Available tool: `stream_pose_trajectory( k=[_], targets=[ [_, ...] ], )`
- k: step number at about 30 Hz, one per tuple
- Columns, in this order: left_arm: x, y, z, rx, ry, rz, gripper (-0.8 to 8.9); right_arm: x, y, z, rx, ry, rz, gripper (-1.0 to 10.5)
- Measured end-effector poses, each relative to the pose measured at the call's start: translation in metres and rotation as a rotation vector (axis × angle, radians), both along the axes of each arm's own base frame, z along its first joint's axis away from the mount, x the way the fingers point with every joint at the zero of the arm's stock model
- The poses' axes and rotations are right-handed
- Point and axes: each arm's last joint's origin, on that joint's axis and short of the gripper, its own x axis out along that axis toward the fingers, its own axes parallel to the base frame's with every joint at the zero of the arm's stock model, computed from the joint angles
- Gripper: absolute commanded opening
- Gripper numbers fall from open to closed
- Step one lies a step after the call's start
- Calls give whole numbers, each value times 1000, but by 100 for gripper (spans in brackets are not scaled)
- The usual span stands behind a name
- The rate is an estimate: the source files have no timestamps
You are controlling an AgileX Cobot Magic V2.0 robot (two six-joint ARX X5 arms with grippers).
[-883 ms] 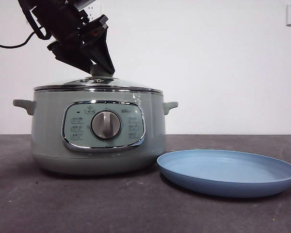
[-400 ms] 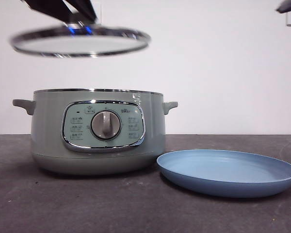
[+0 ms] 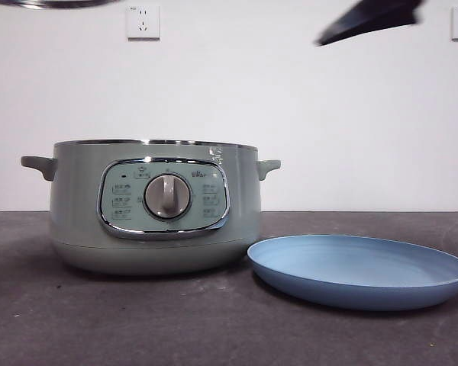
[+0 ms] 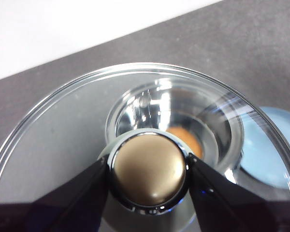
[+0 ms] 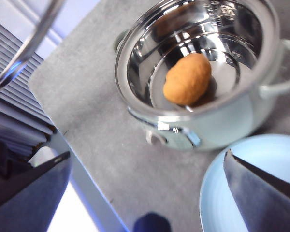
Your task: Take the potato out from the steamer,put the potato on the plate,close the lid
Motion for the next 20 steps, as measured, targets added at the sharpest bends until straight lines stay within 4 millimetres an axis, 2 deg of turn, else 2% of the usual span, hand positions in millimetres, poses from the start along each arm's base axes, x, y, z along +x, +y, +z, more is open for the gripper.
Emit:
stream_pose_trajectory(
  k=[6, 10, 14, 20],
  targets=[
    [-41, 15, 0, 26, 9, 59, -9, 39, 60, 3, -82, -8, 22, 630],
    [-61, 22, -1, 14, 8, 64, -9, 61, 99, -3, -136, -19, 24, 630],
    [-73, 25, -2, 8, 16, 69, -9, 82, 132, -17, -192, -36, 3, 630],
    [-80, 27, -5, 11, 46, 72, -9, 106, 159, -53, -264, -30, -28, 630]
  ],
)
